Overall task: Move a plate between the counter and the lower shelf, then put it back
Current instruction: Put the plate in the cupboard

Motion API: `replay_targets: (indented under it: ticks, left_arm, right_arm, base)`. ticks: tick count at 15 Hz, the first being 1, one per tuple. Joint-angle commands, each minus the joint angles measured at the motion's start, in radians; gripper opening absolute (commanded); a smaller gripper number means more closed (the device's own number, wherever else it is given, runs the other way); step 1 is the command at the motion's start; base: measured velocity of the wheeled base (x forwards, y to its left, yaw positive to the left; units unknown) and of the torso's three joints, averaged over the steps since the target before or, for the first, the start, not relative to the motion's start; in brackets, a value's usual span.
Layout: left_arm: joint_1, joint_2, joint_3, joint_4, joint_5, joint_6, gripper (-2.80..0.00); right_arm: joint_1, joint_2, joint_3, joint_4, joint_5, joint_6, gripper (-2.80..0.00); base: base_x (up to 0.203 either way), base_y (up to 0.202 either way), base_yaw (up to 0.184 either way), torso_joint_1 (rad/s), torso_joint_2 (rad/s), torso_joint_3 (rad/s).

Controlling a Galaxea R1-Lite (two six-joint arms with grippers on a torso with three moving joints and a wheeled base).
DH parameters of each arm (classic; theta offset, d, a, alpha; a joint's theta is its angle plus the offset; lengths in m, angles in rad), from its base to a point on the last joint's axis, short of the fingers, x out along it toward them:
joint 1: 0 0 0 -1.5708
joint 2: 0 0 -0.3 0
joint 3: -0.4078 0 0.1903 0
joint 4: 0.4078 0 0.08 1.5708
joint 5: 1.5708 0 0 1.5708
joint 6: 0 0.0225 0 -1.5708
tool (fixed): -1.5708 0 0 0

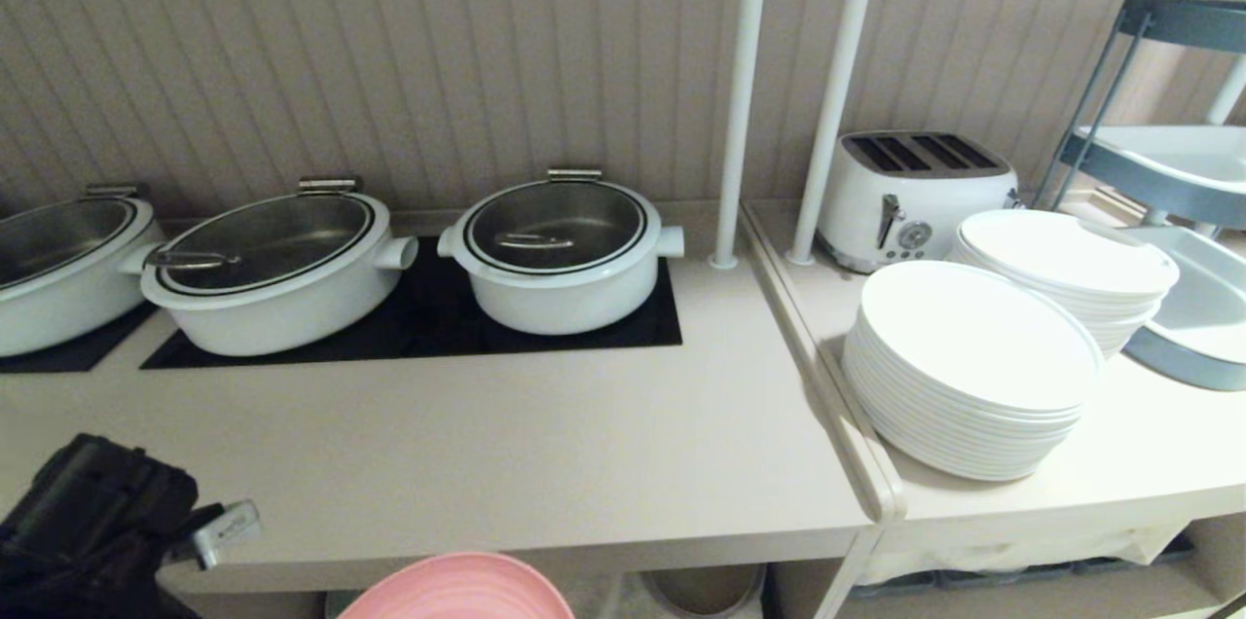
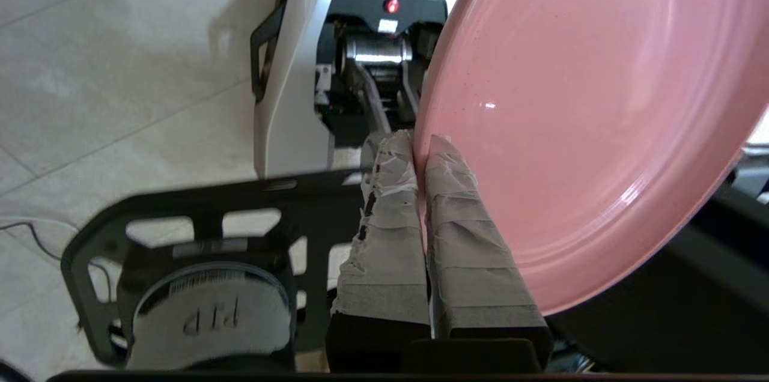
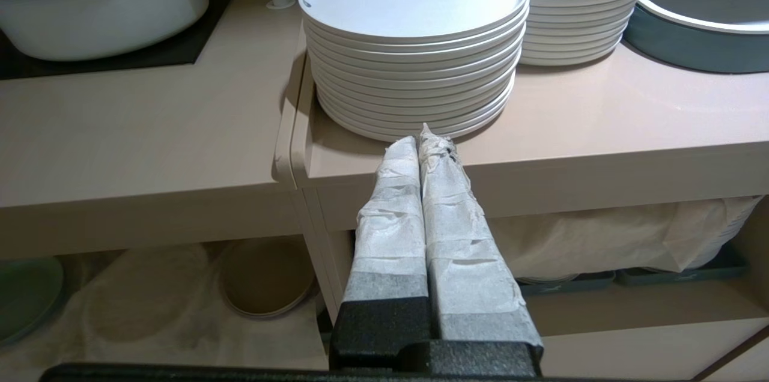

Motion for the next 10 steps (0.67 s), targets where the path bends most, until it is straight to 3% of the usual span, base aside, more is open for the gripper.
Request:
replay_targets:
  ticks: [1,10]
  left_arm:
    - [0.0,-0.048,0.028,0.024,-0.002,-0.002,-2.8]
    - [0.0,-0.073,0.092,0.024,0.001,0.0,-2.8]
  right_arm:
    - [0.0,0.001,0.0,0.0,0.0,0.0,-2.8]
    - [0.0,0.001,0.0,0.0,0.0,0.001,-2.8]
  base:
    - [0.0,0.0,0.0,0.0,0.0,0.0]
    - [0.0,0.0,0.0,0.0,0.0,0.0]
